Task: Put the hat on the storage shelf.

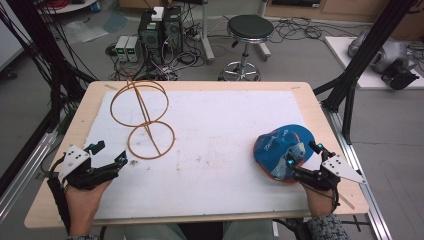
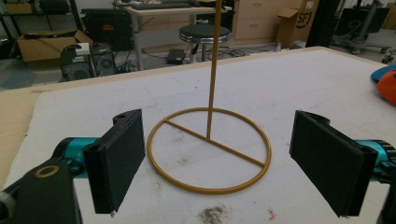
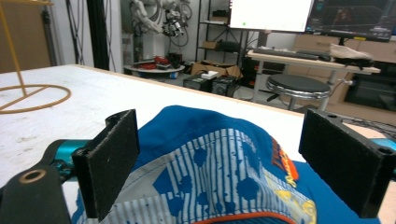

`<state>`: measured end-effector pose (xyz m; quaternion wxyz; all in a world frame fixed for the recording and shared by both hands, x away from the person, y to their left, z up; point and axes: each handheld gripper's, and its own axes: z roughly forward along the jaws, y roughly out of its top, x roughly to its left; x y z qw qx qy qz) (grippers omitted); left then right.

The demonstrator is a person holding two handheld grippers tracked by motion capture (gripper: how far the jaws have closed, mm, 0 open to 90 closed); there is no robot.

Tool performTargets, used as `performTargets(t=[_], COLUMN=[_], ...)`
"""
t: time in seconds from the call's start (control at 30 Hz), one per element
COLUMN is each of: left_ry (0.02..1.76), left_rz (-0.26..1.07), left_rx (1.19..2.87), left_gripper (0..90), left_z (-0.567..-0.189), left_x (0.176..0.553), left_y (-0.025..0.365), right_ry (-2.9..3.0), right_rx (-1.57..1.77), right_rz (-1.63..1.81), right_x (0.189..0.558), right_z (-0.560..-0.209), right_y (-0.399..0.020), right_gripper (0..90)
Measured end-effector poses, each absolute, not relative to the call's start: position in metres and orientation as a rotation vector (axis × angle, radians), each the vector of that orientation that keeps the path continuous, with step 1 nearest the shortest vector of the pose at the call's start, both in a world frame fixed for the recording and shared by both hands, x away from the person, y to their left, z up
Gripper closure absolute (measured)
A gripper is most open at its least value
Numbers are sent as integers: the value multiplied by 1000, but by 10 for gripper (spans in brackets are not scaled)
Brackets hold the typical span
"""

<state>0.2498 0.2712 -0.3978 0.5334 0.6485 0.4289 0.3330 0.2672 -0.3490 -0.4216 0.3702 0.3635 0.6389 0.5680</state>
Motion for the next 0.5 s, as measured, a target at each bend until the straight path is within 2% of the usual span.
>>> performTargets(t=[0.03, 0.4, 0.47, 0.5], left_ry=[1024, 1026, 1023, 1023], left_rz=[796, 793, 793, 793], left_rx=[1545, 1542, 1545, 1545], left_gripper=[184, 185, 185, 185], left_z=[-398, -399, -399, -399], left_x=[250, 250, 250, 250], left_y=[271, 272, 271, 271], right_ry=[1652, 1658, 1651, 1663], right_rx=[925, 914, 940, 965], right_rz=[1458, 1421, 1421, 1425], right_x=[268, 278, 281, 284], right_z=[-422, -421, -422, -423], right_y=[-348, -344, -348, -350], right_gripper=[142, 185, 214, 257])
